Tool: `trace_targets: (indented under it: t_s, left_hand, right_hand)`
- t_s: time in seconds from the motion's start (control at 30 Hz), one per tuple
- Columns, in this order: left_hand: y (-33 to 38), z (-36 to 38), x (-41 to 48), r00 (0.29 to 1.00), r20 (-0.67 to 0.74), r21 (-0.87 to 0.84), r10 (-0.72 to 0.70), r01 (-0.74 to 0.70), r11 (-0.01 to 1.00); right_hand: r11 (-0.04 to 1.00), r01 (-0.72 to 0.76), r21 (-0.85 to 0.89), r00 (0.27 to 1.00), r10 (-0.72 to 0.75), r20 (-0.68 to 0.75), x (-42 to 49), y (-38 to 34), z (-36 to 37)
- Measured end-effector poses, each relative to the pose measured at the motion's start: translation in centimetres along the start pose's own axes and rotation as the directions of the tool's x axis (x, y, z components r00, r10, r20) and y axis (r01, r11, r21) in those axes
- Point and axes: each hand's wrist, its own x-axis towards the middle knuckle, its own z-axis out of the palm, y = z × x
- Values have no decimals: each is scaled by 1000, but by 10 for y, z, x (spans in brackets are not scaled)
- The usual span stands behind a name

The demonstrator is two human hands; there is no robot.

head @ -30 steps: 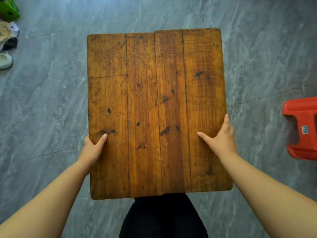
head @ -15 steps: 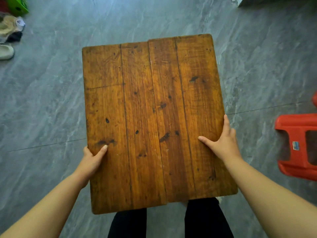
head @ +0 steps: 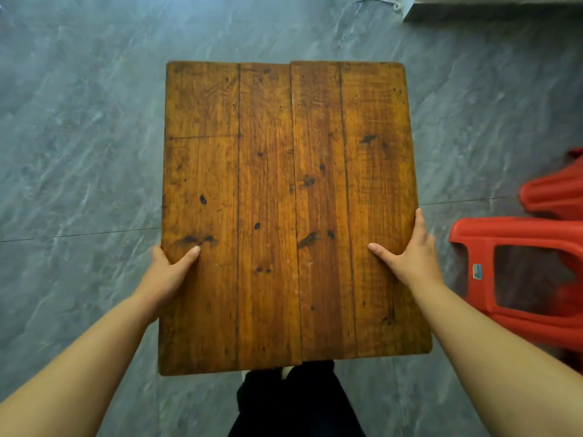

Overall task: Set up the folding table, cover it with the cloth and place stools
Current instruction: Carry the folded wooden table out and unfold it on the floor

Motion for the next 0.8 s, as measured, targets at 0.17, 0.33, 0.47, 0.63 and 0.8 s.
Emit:
trace_targets:
  t_s: [0.17, 0.33, 0.47, 0.63, 0.8]
  left_hand:
    - [1, 34, -18, 1000, 15, 56, -2, 1, 998]
    - [-9, 57, -39, 999, 34, 63, -28, 25, 998]
    - [-18, 69, -47, 1000, 10, -13, -23, 23, 1000]
    - [-21, 78, -47, 992, -124, 127, 13, 3, 992]
    - [-26, 121, -78, 766, 111, 846, 634, -407, 344]
  right_hand:
    - [999, -42, 15, 999, 42, 14, 2, 41, -17]
    - [999, -36, -6, 999, 36, 13, -1, 74, -24]
    - [1000, 20, -15, 1000, -20, -4, 6, 84, -28]
    - [993, 40, -115, 999, -39, 5, 4, 85, -28]
    - [718, 575, -393, 811, -564, 156, -37, 74, -12]
